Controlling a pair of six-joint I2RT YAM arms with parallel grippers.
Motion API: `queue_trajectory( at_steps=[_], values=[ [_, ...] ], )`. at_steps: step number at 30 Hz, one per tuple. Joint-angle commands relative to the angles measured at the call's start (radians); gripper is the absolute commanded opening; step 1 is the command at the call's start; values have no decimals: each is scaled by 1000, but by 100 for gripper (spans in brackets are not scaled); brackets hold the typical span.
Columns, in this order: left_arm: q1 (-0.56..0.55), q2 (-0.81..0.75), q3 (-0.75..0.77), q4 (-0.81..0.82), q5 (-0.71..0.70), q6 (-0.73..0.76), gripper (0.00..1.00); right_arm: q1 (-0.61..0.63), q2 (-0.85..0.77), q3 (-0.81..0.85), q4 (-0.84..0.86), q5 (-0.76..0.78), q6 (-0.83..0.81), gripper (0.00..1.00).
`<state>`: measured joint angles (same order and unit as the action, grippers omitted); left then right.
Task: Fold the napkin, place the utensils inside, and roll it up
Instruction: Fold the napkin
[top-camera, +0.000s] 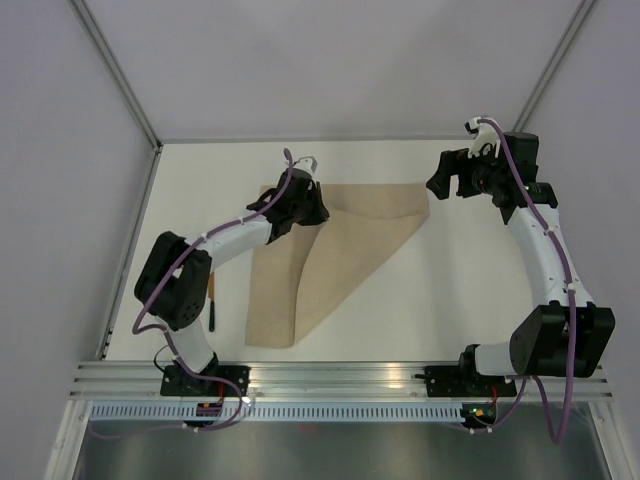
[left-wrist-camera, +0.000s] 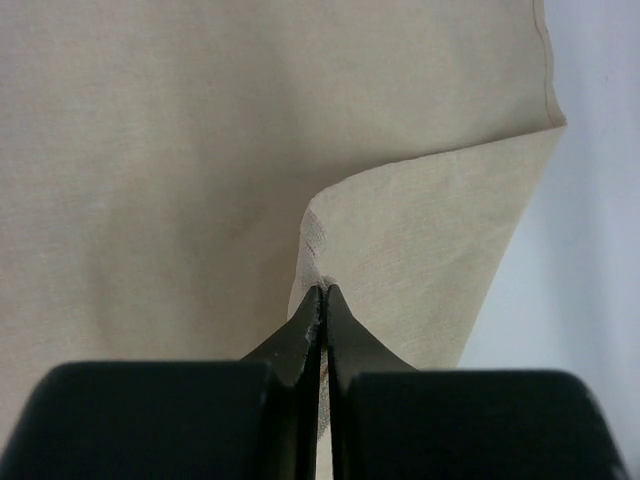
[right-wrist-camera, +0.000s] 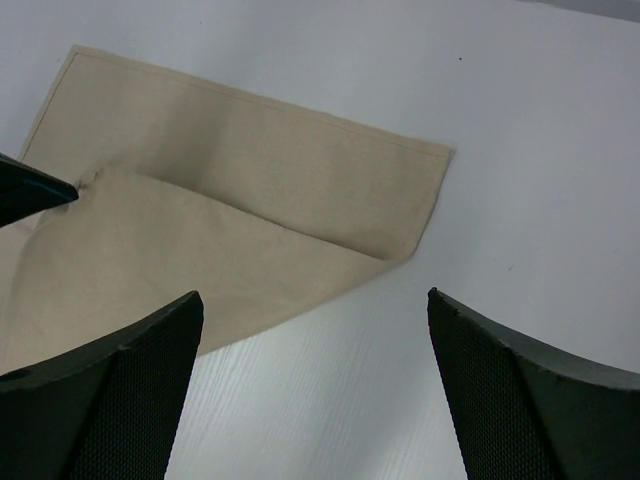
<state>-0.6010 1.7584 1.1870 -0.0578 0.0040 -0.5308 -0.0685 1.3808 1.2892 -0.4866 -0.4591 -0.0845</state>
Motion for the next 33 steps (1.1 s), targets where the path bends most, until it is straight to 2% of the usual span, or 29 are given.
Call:
queue_trajectory(
  at_steps=[1,4,16,33],
  values=[
    [58,26,59,-14,79,-24,2,1,-9,38,-3,-21,6,98],
    [122,44,77,-25,112,-29,2,1,-9,35,-3,-23,2,98],
    [256,98,148,-59,179,-20,2,-1,-2,35,-9,-32,3,98],
    [349,176,263,-102,218,-5,2,-1,-5,19,-12,-36,-1,98]
  ],
)
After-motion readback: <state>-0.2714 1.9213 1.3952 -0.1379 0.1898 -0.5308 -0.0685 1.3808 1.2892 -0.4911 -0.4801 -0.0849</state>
